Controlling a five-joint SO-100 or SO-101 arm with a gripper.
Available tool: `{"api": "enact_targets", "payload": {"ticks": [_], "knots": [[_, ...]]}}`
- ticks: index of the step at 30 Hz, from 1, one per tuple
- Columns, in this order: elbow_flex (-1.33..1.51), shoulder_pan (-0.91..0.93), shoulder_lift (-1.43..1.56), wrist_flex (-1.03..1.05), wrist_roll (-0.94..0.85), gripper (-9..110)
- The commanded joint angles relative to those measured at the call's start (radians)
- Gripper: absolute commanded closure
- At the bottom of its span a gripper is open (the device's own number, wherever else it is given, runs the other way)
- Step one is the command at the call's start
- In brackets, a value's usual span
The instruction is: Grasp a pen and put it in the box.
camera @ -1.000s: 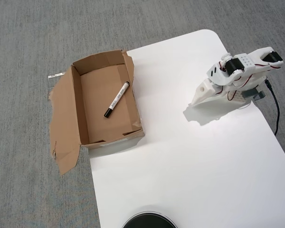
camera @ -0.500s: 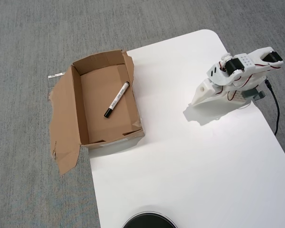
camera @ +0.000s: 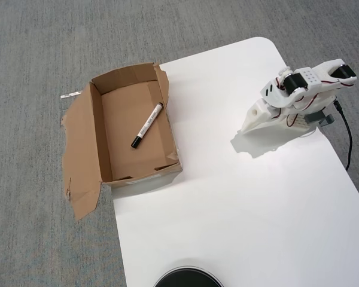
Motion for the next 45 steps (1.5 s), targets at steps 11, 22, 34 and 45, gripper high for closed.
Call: {"api": "enact_targets", "payload": {"ticks": [11,22,34,45], "knots": [[0.025,0.038,0.063,0.037,0.154,101],[0.028,0.05,0.064,0.035,0.271,101],[0.028,0.05,0.064,0.035,0.251,101],[0.028,0.064,0.064,0.037,0.163,101]]}}
